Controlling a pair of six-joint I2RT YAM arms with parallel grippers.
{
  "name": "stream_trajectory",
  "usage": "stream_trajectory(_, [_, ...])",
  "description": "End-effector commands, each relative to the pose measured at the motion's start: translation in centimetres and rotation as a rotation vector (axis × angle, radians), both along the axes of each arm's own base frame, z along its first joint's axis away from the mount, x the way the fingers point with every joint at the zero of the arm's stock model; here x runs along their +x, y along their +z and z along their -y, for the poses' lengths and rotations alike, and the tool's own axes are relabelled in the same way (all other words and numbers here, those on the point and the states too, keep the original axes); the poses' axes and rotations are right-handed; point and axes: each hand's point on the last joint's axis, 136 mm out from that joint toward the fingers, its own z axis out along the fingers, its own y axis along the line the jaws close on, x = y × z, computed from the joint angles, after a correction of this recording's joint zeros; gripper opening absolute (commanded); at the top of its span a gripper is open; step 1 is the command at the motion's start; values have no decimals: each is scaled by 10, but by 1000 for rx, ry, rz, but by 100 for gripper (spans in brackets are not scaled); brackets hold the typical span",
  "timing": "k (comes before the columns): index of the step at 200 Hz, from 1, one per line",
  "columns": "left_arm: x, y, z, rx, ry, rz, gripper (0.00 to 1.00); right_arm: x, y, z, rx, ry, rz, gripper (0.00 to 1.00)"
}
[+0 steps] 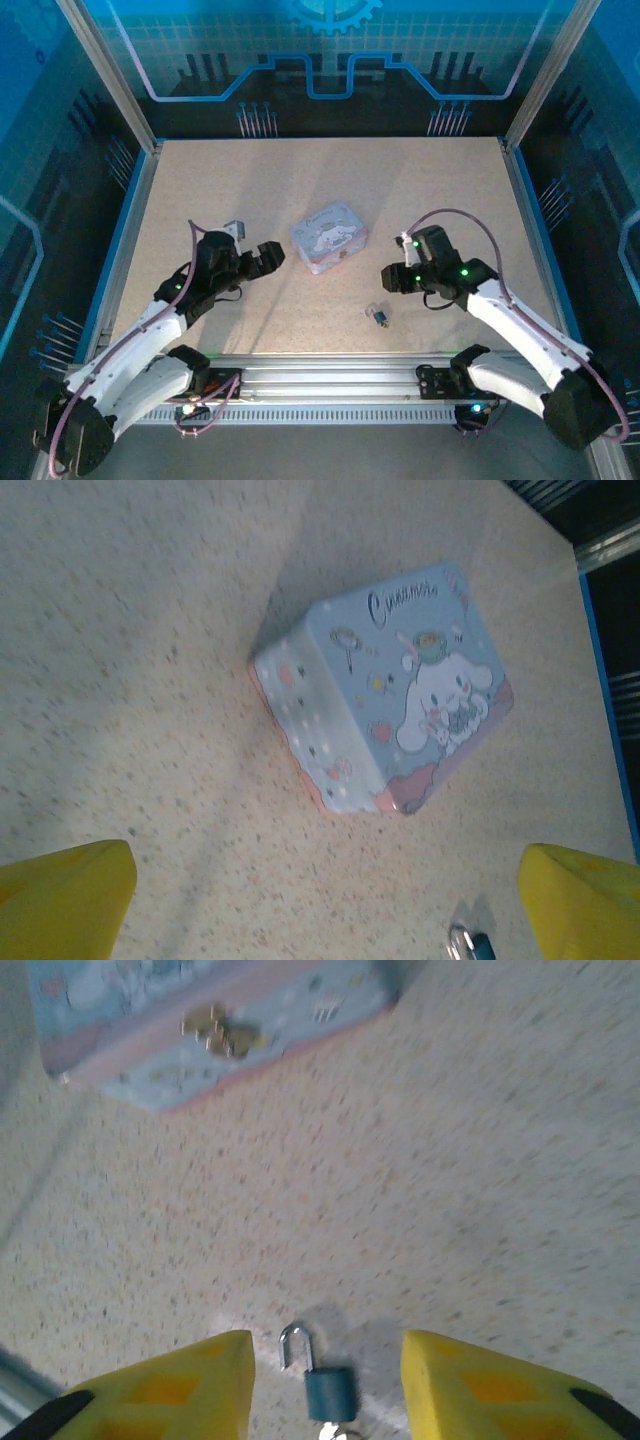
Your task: Unlock the padlock with the key
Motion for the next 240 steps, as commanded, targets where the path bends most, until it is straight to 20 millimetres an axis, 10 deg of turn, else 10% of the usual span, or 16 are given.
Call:
stream_trajectory(1, [7,23,-30,114,100,104,99,11,24,21,-46,-34,120,48])
stream_trajectory(38, [15,48,-72,284,261,245,99,27,48,51,-100,-108,303,64])
stream_trajectory(69, [26,56,-88,453,286,388,99,44,50,76,-146,-176,427,100])
stream_trajectory(162, [43,17,-115,669,328,443,99,83,23,128,-168,-348,615,100])
stream_trajectory(240, [65,-30,-113,644,238,379,99,116,-7,120,-158,-269,654,100])
